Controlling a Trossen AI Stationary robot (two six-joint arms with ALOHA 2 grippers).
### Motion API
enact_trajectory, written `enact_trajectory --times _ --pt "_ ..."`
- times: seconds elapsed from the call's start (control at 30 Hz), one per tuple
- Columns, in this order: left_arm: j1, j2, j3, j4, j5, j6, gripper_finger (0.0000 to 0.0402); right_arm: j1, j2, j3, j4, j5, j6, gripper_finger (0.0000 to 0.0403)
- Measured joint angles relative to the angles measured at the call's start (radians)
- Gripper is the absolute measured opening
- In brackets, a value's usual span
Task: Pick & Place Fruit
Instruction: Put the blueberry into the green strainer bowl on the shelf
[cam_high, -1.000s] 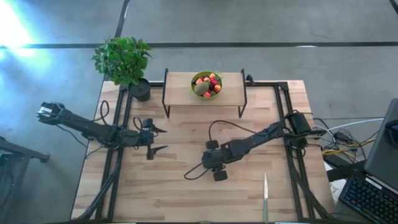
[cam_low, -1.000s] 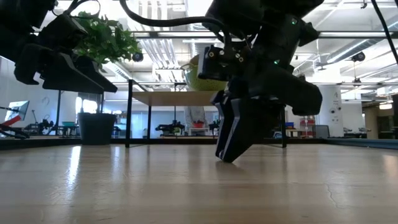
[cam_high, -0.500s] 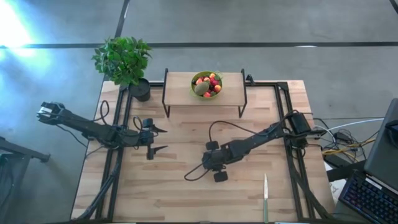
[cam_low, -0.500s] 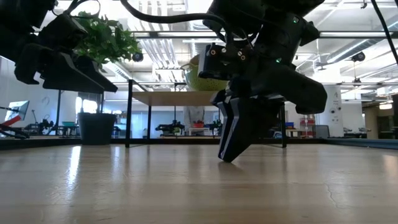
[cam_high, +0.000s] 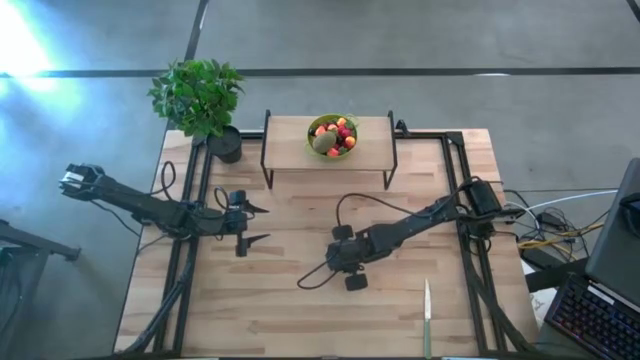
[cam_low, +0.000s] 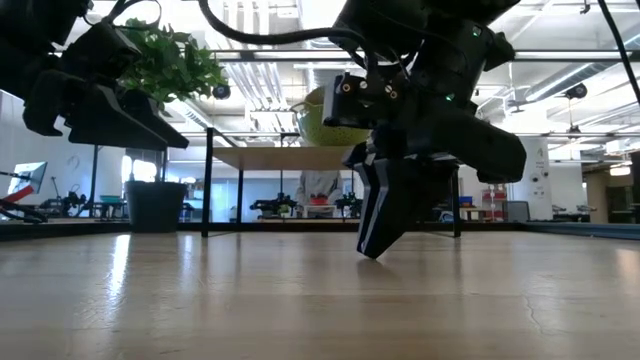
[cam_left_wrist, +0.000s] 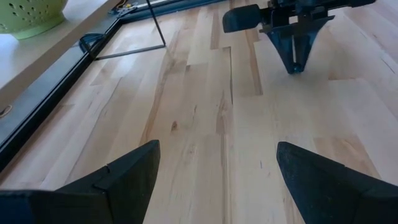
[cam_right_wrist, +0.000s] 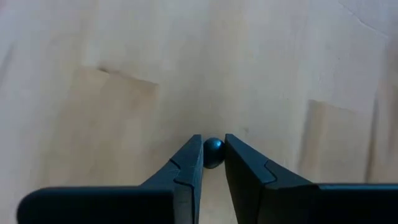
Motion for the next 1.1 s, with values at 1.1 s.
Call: enact_trajectory --times 1.1 --pt "0.000 0.001 0.000 -0.022 0.000 0.000 0.0328 -0.432 -0.669 0.001 -0.026 -0.023 -0.164 0.0049"
